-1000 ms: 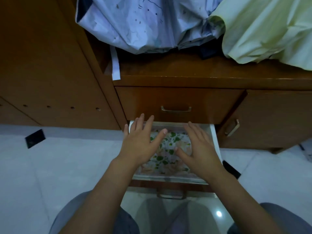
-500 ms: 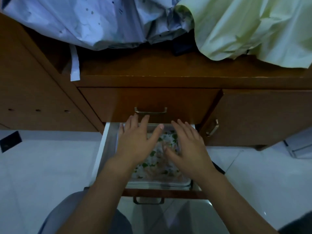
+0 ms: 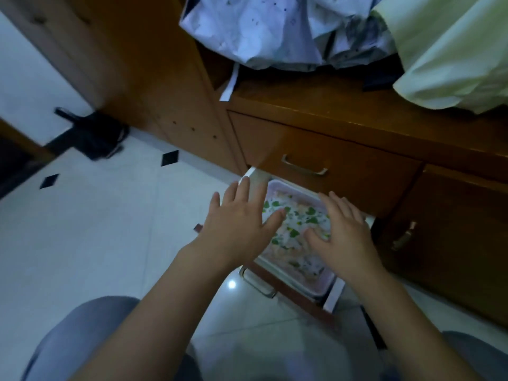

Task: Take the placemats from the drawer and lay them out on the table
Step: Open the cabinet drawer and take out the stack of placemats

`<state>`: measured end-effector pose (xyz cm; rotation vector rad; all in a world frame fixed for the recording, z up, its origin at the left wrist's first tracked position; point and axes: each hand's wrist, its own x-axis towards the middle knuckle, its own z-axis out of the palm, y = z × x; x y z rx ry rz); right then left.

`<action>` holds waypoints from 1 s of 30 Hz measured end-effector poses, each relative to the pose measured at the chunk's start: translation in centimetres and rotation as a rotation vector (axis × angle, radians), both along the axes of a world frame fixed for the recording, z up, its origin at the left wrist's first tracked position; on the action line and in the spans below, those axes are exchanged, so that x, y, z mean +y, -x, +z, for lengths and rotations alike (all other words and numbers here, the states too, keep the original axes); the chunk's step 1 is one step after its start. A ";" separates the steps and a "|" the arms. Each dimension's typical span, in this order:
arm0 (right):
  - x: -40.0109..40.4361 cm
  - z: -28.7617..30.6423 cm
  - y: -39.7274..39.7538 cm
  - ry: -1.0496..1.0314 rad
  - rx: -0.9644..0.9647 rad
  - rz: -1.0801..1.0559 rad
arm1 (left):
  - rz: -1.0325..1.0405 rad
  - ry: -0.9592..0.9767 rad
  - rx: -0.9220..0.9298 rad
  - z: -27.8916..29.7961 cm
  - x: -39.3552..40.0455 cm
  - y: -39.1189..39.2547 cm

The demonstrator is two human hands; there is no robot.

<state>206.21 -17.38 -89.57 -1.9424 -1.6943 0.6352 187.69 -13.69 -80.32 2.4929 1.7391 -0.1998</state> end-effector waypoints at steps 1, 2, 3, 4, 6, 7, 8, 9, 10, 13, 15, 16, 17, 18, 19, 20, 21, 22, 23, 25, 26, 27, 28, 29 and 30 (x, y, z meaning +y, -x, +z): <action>-0.2 0.4 -0.2 -0.007 0.024 0.015 | 0.006 -0.013 0.024 0.6 -1.2 0.1; -0.3 0.8 -0.3 -0.017 0.046 0.029 | 0.018 -0.015 0.038 1.0 -2.4 0.2; -0.5 1.2 -0.2 -0.032 0.068 0.037 | 0.040 -0.006 0.040 1.3 -3.5 0.3; -0.7 1.7 -0.1 -0.048 0.090 0.043 | 0.070 0.006 0.031 1.5 -4.4 0.3; -1.1 2.3 0.7 -0.082 0.120 0.056 | 0.130 0.011 0.022 1.4 -5.7 0.6; -1.3 2.6 1.1 -0.100 0.130 0.063 | 0.152 0.001 0.014 1.1 -6.0 0.7; -1.6 2.8 1.6 -0.120 0.141 0.076 | 0.168 -0.011 0.008 0.7 -6.3 0.8; -1.9 2.9 2.1 -0.135 0.156 0.091 | 0.180 -0.020 0.004 0.2 -6.6 0.9; -2.1 2.9 2.4 -0.145 0.170 0.106 | 0.182 -0.034 0.001 -0.3 -6.9 1.0; -2.3 2.3 2.4 -0.147 0.137 0.146 | 0.154 -0.061 0.002 -2.2 -7.2 1.4; -2.7 1.3 1.5 -0.146 0.094 0.155 | 0.148 -0.060 -0.002 -3.6 -6.8 1.8; -2.9 0.9 0.9 -0.138 0.074 0.153 | 0.153 -0.051 -0.013 -4.2 -6.7 1.9; -3.2 0.7 0.2 -0.130 0.054 0.148 | 0.162 -0.040 -0.027 -4.9 -6.5 2.0; -3.4 0.6 -0.3 -0.125 0.040 0.141 | 0.172 -0.032 -0.043 -5.5 -6.5 2.2; -3.5 0.6 -0.6 -0.123 0.038 0.133 | 0.182 -0.032 -0.061 -6.1 -6.5 2.4; -3.5 0.7 -0.6 -0.126 0.040 0.126 | 0.187 -0.037 -0.076 -6.7 -6.6 2.6; -3.3 0.8 -0.5 -0.129 0.038 0.122 | 0.181 -0.045 -0.089 -7.2 -6.5 2.8; -3.1 0.9 -0.2 -0.132 0.032 0.123 | 0.170 -0.055 -0.103 -7.8 -6.3 2.9; -2.9 0.9 0.1 -0.134 0.028 0.129 | 0.152 -0.067 -0.118 -8.3 -6.1 2.9; -2.5 0.7 0.7 -0.127 0.022 0.151 | 0.113 -0.073 -0.117 -9.4 -5.9 3.0; -2.4 0.5 0.9 -0.115 0.020 0.159 | 0.101 -0.063 -0.105 -10.1 -5.7 3.2; -2.2 0.4 1.1 -0.102 0.017 0.166 | 0.099 -0.050 -0.093 -10.7 -5.6 3.5; -2.1 0.4 1.3 -0.093 0.013 0.173 | 0.102 -0.042 -0.083 -11.3 -5.5 4.1; -1.9 0.3 1.5 -0.090 0.013 0.179 | 0.102 -0.049 -0.071 -11.8 -5.2 4.7; -1.8 0.2 1.7 -0.094 0.016 0.181 | 0.099 -0.061 -0.058 -12.2 -5.0 5.2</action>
